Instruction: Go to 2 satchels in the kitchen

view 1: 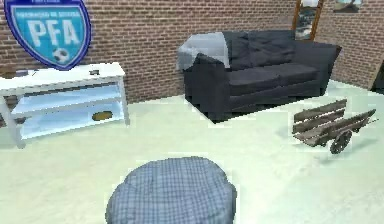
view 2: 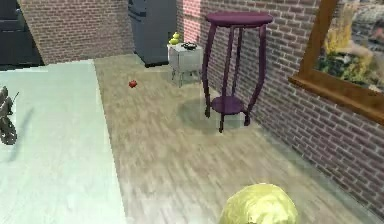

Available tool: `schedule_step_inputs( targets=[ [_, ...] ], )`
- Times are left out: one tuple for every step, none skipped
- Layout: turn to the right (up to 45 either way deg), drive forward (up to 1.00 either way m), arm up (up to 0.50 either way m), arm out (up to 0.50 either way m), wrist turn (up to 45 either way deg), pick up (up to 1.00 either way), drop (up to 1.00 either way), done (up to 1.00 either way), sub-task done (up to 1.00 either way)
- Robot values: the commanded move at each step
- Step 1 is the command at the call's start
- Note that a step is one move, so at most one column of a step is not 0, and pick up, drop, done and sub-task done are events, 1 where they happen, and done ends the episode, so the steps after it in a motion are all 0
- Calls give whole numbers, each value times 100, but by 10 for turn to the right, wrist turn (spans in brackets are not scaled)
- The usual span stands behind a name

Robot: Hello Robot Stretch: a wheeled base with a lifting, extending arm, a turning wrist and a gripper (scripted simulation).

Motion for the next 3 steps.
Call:
schedule_step_inputs(
  targets=[
    [450,0,0,0,0,0,0,0,0],
    [150,0,0,0,0,0,0,0,0],
    [0,45,0,0,0,0,0,0,0]
  ],
)
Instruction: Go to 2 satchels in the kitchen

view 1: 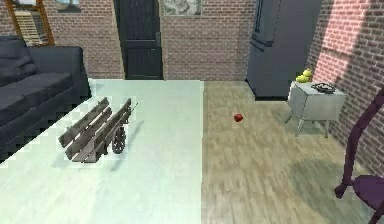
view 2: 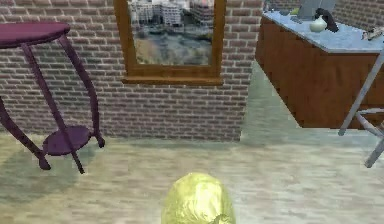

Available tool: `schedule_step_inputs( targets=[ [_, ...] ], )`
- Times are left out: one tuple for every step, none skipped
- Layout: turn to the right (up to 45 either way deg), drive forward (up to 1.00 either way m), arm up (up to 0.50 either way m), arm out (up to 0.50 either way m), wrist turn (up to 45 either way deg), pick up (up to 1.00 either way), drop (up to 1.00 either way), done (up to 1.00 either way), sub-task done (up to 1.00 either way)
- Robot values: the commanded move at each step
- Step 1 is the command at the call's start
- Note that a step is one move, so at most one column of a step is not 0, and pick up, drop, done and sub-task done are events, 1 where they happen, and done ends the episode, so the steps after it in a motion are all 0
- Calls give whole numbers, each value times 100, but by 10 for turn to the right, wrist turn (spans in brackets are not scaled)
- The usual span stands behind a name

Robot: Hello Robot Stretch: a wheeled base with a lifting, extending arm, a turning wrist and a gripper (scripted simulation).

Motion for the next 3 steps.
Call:
schedule_step_inputs(
  targets=[
    [180,0,0,0,0,0,0,0,0],
    [0,100,0,0,0,0,0,0,0],
    [60,0,0,0,0,0,0,0,0]
  ],
)
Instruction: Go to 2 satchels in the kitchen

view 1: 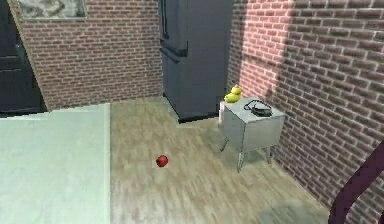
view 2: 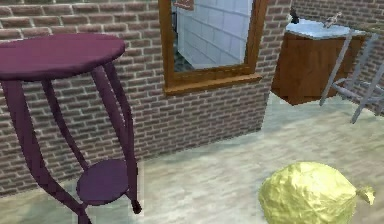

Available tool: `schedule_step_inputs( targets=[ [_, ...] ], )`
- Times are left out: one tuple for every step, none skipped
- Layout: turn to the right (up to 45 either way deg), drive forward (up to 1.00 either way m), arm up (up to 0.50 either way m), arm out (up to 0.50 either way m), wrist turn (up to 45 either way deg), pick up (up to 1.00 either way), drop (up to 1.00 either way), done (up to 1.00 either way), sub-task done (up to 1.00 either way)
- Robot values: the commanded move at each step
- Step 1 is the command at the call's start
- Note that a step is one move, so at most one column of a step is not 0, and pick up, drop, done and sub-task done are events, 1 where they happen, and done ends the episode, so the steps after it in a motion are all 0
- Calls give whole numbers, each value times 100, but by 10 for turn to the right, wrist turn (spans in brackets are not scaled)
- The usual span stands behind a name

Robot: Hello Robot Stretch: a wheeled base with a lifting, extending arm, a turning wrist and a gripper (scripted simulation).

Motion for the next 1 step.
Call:
schedule_step_inputs(
  targets=[
    [0,60,0,0,0,0,0,0,0]
  ],
)
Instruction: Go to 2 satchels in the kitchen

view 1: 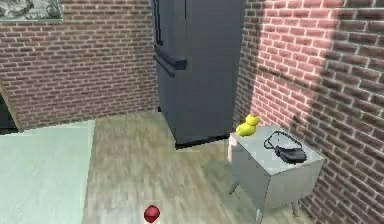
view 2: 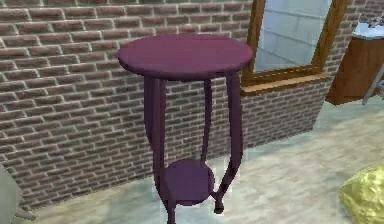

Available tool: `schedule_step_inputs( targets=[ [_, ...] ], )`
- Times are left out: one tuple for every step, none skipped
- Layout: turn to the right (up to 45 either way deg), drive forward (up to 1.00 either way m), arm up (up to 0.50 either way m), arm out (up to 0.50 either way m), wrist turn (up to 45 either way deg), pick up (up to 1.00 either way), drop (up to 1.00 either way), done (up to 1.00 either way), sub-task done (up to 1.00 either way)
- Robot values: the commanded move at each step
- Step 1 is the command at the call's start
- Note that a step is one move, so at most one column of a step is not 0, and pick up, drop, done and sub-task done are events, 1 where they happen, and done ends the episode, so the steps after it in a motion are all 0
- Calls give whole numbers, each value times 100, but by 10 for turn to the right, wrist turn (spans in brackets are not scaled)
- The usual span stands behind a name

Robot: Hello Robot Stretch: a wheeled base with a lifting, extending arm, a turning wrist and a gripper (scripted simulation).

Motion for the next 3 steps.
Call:
schedule_step_inputs(
  targets=[
    [240,0,0,0,0,0,0,0,0],
    [0,40,0,0,0,0,0,0,0],
    [0,0,0,0,0,0,0,100,0]
  ],
)
